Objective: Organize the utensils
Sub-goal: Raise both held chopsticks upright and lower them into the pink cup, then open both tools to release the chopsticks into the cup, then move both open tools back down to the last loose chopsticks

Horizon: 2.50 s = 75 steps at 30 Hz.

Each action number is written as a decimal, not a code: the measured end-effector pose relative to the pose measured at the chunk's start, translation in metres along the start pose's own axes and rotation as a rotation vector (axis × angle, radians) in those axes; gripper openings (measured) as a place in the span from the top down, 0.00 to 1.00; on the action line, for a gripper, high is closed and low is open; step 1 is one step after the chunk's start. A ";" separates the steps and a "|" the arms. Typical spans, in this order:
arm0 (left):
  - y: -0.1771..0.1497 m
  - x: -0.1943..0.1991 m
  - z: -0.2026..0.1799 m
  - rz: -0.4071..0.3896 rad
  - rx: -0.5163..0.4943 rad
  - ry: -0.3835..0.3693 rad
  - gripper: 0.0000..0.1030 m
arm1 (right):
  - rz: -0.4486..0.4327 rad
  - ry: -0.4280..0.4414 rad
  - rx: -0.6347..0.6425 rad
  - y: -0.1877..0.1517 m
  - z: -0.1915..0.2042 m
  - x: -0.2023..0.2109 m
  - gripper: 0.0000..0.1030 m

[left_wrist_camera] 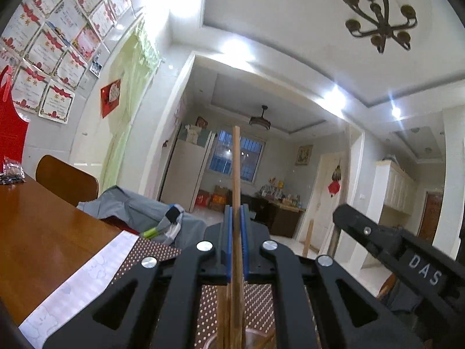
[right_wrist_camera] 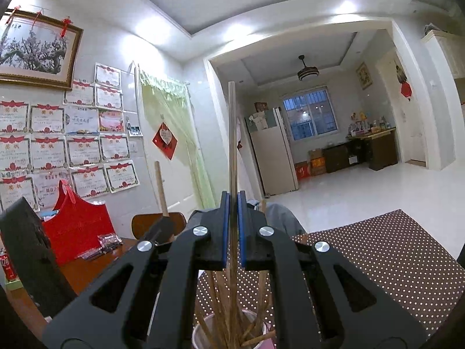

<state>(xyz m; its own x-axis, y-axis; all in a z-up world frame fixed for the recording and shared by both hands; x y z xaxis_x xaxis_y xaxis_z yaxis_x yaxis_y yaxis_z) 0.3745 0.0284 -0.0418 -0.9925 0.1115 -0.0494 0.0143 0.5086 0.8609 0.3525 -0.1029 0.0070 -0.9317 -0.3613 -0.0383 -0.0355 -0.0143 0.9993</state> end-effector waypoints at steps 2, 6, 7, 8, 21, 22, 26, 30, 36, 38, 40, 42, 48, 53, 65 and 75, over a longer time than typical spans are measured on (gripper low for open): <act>-0.008 -0.002 0.000 0.040 -0.019 0.006 0.94 | 0.014 0.005 -0.002 -0.004 0.000 -0.001 0.94; -0.016 -0.002 0.000 0.095 -0.030 0.016 0.94 | 0.039 0.010 0.007 -0.011 0.003 0.000 0.94; -0.017 -0.001 0.001 0.107 -0.029 0.020 0.93 | 0.045 0.011 0.010 -0.012 0.003 0.001 0.94; -0.019 0.001 0.000 0.114 -0.028 0.023 0.90 | 0.052 0.011 0.013 -0.013 0.003 0.002 0.94; -0.020 0.033 0.004 0.202 -0.060 0.120 0.74 | 0.130 0.019 0.013 -0.030 0.004 0.021 0.94; -0.021 0.035 0.004 0.211 -0.074 0.127 0.74 | 0.134 0.018 0.013 -0.030 0.004 0.022 0.94; -0.023 0.044 0.004 0.232 -0.112 0.147 0.74 | 0.156 0.018 0.014 -0.033 0.006 0.025 0.94; -0.025 0.049 0.008 0.257 -0.107 0.166 0.71 | 0.185 0.016 0.018 -0.040 0.009 0.025 0.94; -0.031 0.054 0.013 0.299 -0.132 0.192 0.71 | 0.234 0.017 0.025 -0.055 0.015 0.023 0.94; -0.033 0.057 0.013 0.311 -0.143 0.194 0.70 | 0.251 0.024 0.027 -0.061 0.018 0.023 0.94; -0.034 0.059 0.014 0.319 -0.147 0.198 0.70 | 0.259 0.031 0.028 -0.063 0.020 0.025 0.94; -0.034 0.063 0.015 0.327 -0.144 0.202 0.70 | 0.260 0.030 0.035 -0.061 0.023 0.029 0.93; -0.028 0.074 0.013 0.320 -0.145 0.211 0.58 | 0.261 0.017 0.039 -0.055 0.024 0.040 0.88; -0.026 0.085 0.011 0.325 -0.147 0.208 0.57 | 0.249 -0.001 0.031 -0.048 0.021 0.053 0.55; -0.028 0.118 -0.006 0.346 -0.177 0.188 0.53 | 0.264 -0.012 0.025 -0.043 0.017 0.088 0.55; -0.046 0.141 -0.014 0.407 -0.221 0.183 0.53 | 0.328 -0.014 0.003 -0.061 0.016 0.113 0.53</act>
<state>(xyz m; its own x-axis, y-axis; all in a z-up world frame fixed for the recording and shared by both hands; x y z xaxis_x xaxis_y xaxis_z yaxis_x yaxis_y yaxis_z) 0.2323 0.0088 -0.0816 -0.9170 0.1013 0.3859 0.3988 0.2592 0.8796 0.2438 -0.1275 -0.0579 -0.8986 -0.3332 0.2856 0.2663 0.1034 0.9583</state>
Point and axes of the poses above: each gripper's, at about its wrist camera, not at the fingertips, and x roughly against the way its jaws point, z to its left, y to its top, the point moved 7 cm from there along -x, roughly the way its jaws point, and after that the axes turned 15 degrees about x, right-handed, at the moved point
